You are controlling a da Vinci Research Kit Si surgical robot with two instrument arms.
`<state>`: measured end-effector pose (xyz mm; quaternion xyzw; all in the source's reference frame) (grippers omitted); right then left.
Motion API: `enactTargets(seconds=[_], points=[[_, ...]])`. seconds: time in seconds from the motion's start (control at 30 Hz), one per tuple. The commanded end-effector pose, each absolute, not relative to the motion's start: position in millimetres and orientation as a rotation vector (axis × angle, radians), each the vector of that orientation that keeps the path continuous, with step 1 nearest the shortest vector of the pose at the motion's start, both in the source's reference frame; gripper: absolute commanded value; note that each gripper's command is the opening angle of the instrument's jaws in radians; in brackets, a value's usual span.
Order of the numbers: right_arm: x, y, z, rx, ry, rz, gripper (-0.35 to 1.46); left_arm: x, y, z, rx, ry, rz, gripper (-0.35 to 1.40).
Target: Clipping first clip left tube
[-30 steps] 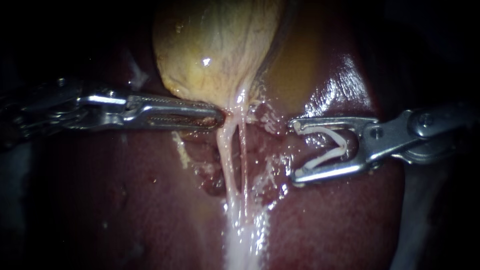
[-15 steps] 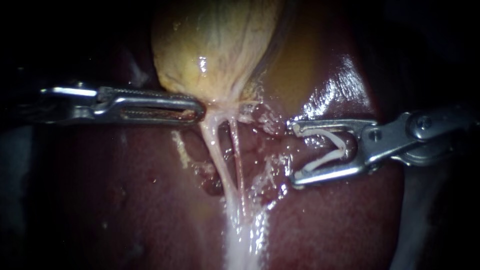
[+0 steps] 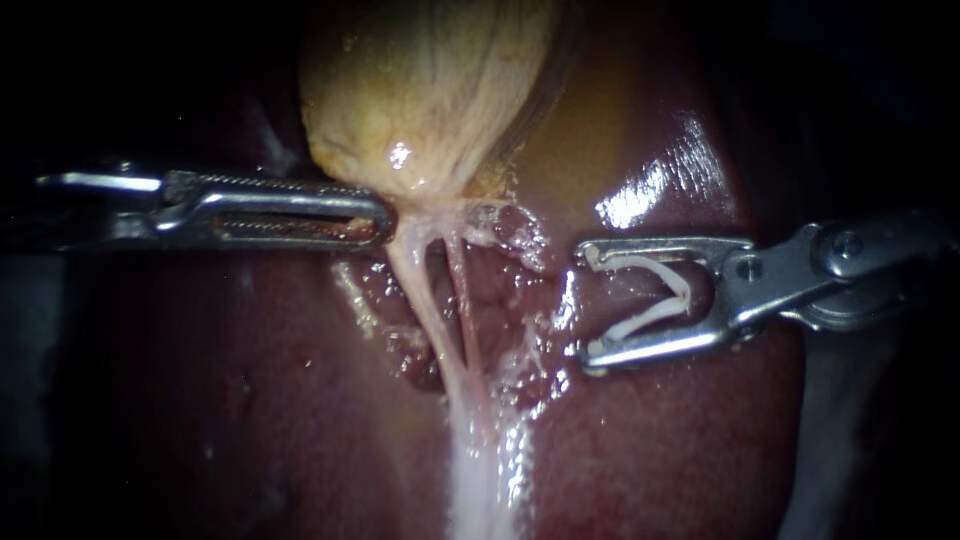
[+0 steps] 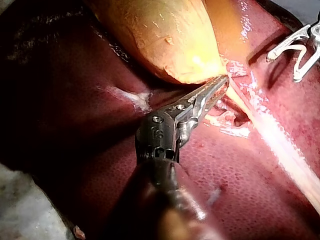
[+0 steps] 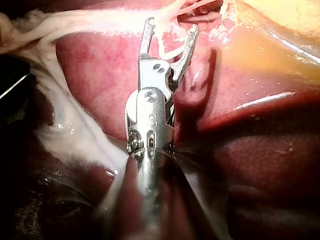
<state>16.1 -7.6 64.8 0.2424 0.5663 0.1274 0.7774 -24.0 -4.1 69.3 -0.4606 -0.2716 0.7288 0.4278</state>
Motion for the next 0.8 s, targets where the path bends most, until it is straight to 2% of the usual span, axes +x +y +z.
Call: enactTargets(seconds=[0.03, 0.33, 0.8], points=[[16.4, -7.9, 64.9, 0.529, 1.227, 0.282, 0.5, -24.0, -4.1, 69.3, -1.15, -0.678, 1.82, -0.35], [19.9, -9.8, 66.1, 0.583, 1.216, 0.303, 0.49, -24.0, -4.1, 69.3, -1.15, -0.677, 1.82, -0.35], [24.0, -12.0, 68.0, 0.623, 1.21, 0.291, 0.49, -24.1, -4.1, 69.3, -1.15, -0.676, 1.82, -0.35]])
